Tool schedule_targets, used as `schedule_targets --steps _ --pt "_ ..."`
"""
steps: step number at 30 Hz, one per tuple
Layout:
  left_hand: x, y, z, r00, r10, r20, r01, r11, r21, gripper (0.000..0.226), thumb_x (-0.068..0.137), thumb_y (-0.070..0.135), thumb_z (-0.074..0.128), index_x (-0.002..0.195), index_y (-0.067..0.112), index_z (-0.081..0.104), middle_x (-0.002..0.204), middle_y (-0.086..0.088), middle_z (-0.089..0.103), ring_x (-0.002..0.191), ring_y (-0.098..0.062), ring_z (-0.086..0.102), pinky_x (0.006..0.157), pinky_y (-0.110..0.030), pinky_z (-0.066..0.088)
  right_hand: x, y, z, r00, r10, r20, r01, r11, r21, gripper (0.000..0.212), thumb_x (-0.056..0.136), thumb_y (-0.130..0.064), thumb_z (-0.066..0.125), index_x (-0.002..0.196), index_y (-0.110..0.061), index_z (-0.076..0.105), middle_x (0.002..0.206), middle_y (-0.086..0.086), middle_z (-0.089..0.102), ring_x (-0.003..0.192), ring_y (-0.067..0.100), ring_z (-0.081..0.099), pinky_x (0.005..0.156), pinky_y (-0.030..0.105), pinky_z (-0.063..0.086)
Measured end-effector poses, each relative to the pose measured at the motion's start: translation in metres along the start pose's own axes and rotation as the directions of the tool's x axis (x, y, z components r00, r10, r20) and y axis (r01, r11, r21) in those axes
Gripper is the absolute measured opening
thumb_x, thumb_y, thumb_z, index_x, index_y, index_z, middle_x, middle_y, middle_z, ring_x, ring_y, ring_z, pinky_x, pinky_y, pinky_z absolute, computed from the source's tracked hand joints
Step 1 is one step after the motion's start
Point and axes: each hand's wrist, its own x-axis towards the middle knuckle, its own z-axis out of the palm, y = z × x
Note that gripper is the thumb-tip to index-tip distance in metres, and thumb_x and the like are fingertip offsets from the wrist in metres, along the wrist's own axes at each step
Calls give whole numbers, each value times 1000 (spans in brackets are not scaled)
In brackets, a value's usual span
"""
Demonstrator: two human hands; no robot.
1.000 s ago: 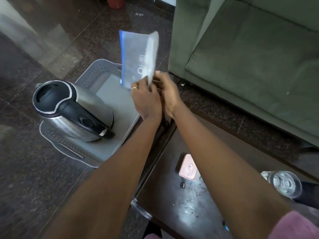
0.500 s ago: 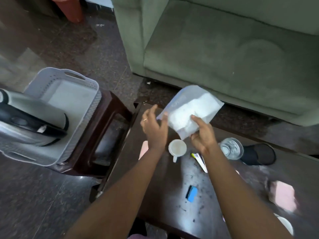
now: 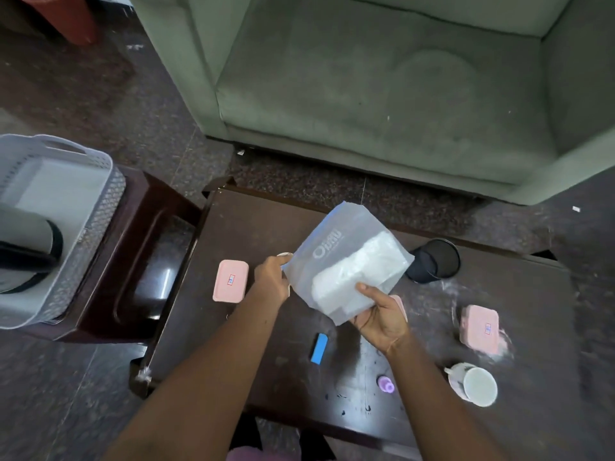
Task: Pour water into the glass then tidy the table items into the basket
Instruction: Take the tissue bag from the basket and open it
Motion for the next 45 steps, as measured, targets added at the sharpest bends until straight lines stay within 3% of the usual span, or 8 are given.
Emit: schedule_targets --steps 7,9,11,14,19,23,29,45 --pt "-17 -3 -2 997 59 -42 -58 998 4 4 85 5 56 89 6 56 100 -18 62 79 -23 58 86 -34 47 -4 5 -8 999 26 -43 -26 1000 1 86 36 -11 94 114 -20 58 103 8 72 106 32 63 80 49 56" --pt "-21 -4 2 993 120 1 -120 993 -13 12 82 16 59 92 13 65 121 -20 60 99 -24 56 96 -30 48 -5 6 -12 992 58 -108 -60 998 -8 73 50 -7 88 115 -20 57 107 9 70 111 33 59 81 49 55" --pt "-30 -2 6 974 225 -43 -226 974 -32 13 90 14 57 98 9 66 105 -12 61 92 -20 54 76 -17 51 -6 7 -18 979 73 -190 -80 996 -32 43 74 -1 68 112 -18 56 109 9 67 108 31 60 79 44 56" --pt "-46 1 16 913 408 -10 -408 912 -38 8 90 9 58 92 9 66 84 -4 66 75 -17 61 67 -28 53 -7 9 -26 927 64 -369 -114 987 -114 15 87 -3 55 96 -15 59 94 7 65 86 22 62 69 34 56" --pt "-49 -6 20 772 622 131 -635 758 147 13 89 10 60 94 18 69 88 -9 69 86 -21 61 85 -40 51 -1 7 -28 597 -452 -663 -49 804 -592 14 82 -11 65 93 -10 57 93 17 64 74 27 63 66 32 50" --pt "-54 -10 27 685 696 214 -727 674 132 28 86 -1 60 83 27 61 82 -6 67 70 -9 59 72 -25 49 -4 -12 18 608 -789 -94 144 226 -964 30 87 -10 64 116 -6 62 119 8 55 104 24 57 93 34 45" --pt "-54 -13 29 631 723 281 -775 599 199 22 86 -5 57 90 16 62 83 10 64 68 15 58 72 -6 48 15 -31 75 664 -552 505 396 -313 -863 40 88 -27 58 125 -13 61 132 3 55 127 20 44 107 32 29" --pt "-36 -12 25 526 795 302 -842 435 319 22 87 -3 53 84 18 57 80 12 58 75 9 53 75 -16 42 33 -34 75 724 -503 472 313 -370 -875 14 72 -4 74 86 -4 76 82 13 75 80 34 65 71 37 52"
